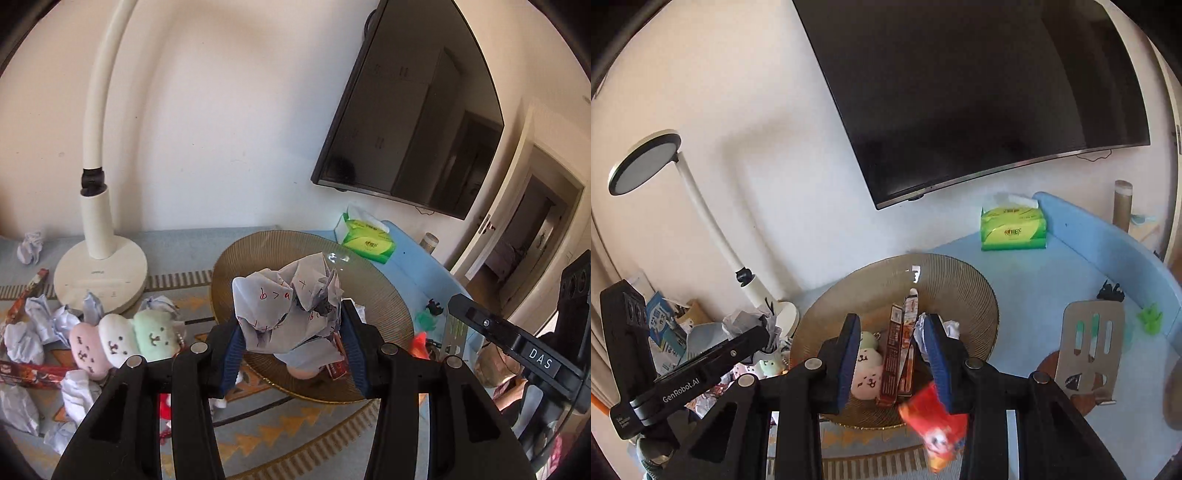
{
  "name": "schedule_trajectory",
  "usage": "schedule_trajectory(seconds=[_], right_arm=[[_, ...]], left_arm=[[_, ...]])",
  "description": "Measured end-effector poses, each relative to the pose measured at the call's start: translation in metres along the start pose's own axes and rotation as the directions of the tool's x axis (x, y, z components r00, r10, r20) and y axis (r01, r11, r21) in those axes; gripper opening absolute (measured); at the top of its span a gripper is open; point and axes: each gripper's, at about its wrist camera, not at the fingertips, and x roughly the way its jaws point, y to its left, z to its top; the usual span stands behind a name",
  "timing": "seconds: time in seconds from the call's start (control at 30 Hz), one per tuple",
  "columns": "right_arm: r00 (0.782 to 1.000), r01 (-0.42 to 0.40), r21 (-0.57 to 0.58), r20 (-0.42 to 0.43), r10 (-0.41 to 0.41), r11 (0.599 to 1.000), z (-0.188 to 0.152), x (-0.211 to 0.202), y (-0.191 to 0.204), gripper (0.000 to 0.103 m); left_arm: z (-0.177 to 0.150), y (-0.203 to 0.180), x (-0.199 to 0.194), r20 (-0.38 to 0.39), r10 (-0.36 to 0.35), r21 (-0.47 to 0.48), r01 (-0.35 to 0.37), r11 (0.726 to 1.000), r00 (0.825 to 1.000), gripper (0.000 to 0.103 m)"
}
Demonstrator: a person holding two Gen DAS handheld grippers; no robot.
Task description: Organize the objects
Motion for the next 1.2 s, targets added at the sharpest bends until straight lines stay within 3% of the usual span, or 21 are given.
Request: schedule_trajectory(seconds=[0.1,0.2,0.23,0.3,0.33,0.43,0.53,0.6,0.7,0.83,0.87,1.0,1.17,1.2], right_arm=[[0.998,0.039,-0.035,-0.043,-0.041,0.999,0.007,0.025,-0.004,0.036],[0.994,-0.030,-0.019,-0.107,0.028,0.999,-0.003,0.020,-0.016,0.040],[0.990,-0.049,-0.018,-0.133,0.046,0.999,-0.012,0.013,-0.021,0.045],[0.985,-0.050,-0.017,-0.163,0.047,0.999,-0.034,-0.005,-0.032,0.077],[0.986,-0.042,-0.006,-0.161,0.040,0.999,-0.047,-0.015,-0.040,0.081],[0.977,0.031,-0.003,-0.213,-0.030,1.000,-0.083,-0.020,-0.060,0.082],[0.948,0.126,-0.045,-0.289,-0.133,0.991,-0.101,0.003,-0.070,0.082],[0.937,0.147,-0.045,-0.315,-0.154,0.988,-0.104,0.014,-0.074,0.082],[0.916,0.255,-0.089,-0.295,-0.270,0.963,-0.103,0.028,-0.076,0.082],[0.888,0.295,-0.093,-0.340,-0.309,0.951,-0.103,0.048,-0.078,0.082],[0.882,0.306,-0.118,-0.337,-0.328,0.945,-0.104,0.049,-0.075,0.076],[0.908,0.303,-0.172,-0.246,-0.339,0.937,-0.105,0.029,-0.060,0.054],[0.968,0.186,-0.118,-0.147,-0.203,0.975,-0.075,-0.017,-0.041,0.046],[0.976,0.166,-0.115,-0.122,-0.179,0.979,-0.064,-0.022,-0.035,0.036]], left_arm=[[0.003,-0.007,0.029,-0.025,-0.003,-0.005,0.003,1.000,1.000,0.045],[0.004,-0.012,0.044,-0.046,-0.005,0.008,0.005,1.000,0.999,0.046],[0.003,-0.013,0.045,-0.052,-0.005,0.015,0.005,1.000,0.999,0.047],[0.000,-0.015,0.045,-0.057,-0.001,0.031,0.003,1.000,0.998,0.047],[-0.002,-0.015,0.042,-0.050,-0.002,0.040,0.004,0.999,0.999,0.047],[-0.005,-0.014,0.039,-0.039,0.000,0.040,0.002,0.999,0.999,0.047],[-0.009,-0.015,0.041,-0.056,0.003,0.042,0.000,0.999,0.998,0.047],[-0.013,-0.017,0.038,-0.061,0.010,0.058,-0.006,0.998,0.998,0.047],[-0.016,-0.021,0.032,-0.052,0.027,0.097,-0.021,0.995,0.998,0.047],[-0.015,-0.020,0.033,-0.054,0.027,0.095,-0.022,0.995,0.998,0.047],[-0.016,-0.020,0.034,-0.055,0.029,0.095,-0.023,0.995,0.998,0.047],[-0.018,-0.018,0.039,-0.059,0.044,0.102,-0.038,0.994,0.997,0.047],[-0.009,-0.011,0.038,-0.064,0.016,0.050,-0.013,0.999,0.998,0.047],[-0.005,-0.011,0.039,-0.063,0.013,0.046,-0.011,0.999,0.998,0.047]])
